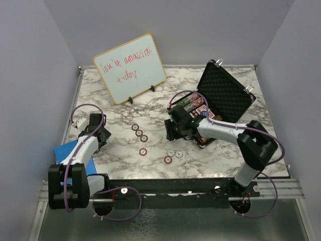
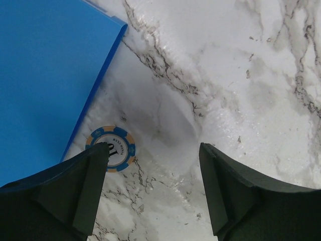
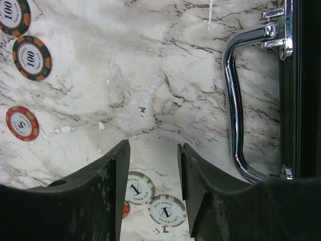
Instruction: Pack up texas hold em set
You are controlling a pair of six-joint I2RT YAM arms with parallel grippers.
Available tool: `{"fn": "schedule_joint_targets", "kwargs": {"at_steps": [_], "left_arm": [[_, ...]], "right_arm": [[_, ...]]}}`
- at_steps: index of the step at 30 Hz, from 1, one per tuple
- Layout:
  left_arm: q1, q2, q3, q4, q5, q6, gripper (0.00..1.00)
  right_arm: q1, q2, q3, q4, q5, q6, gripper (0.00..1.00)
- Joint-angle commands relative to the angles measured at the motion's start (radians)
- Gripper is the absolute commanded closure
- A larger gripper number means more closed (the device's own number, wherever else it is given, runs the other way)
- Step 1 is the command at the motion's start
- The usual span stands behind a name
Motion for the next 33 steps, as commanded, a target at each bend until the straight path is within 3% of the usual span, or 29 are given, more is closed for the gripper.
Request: {"fn": "schedule_joint_targets", "kwargs": {"at_steps": [1, 8, 15, 21, 29, 31, 33], "left_arm": [[0.009, 0.019, -0.039, -0.026, 0.042, -0.086, 0.24], [0.007, 0.017, -0.112, 0.031, 0.197, -0.148, 0.43], [-0.008, 0.036, -0.109, 0.076, 0.353, -0.105, 0.47], [-0.012, -0.065, -0.073, 0.042, 0.316, -0.091, 0.47], [-0.014, -0.071, -0.008, 0.055, 0.481, -0.002, 0.47], [-0.015, -0.075, 0.044, -0.006, 0.414, 0.027, 0.44], [-0.014, -0.084, 0.094, -0.09, 0.277, 0.048, 0.33]], "right_arm": [[0.001, 0.016, -0.014, 0.011, -0.003, -0.015, 0.51], [0.001, 0.021, -0.013, 0.011, 0.0, -0.015, 0.51], [0.001, 0.034, -0.009, 0.012, 0.005, -0.015, 0.51], [0.001, 0.038, -0.008, 0.013, 0.008, -0.014, 0.51], [0.0, 0.041, -0.004, 0.01, 0.008, -0.015, 0.52], [0.0, 0.038, -0.004, 0.009, 0.009, -0.014, 0.52], [0.001, 0.036, -0.006, 0.01, 0.009, -0.012, 0.52]]}}
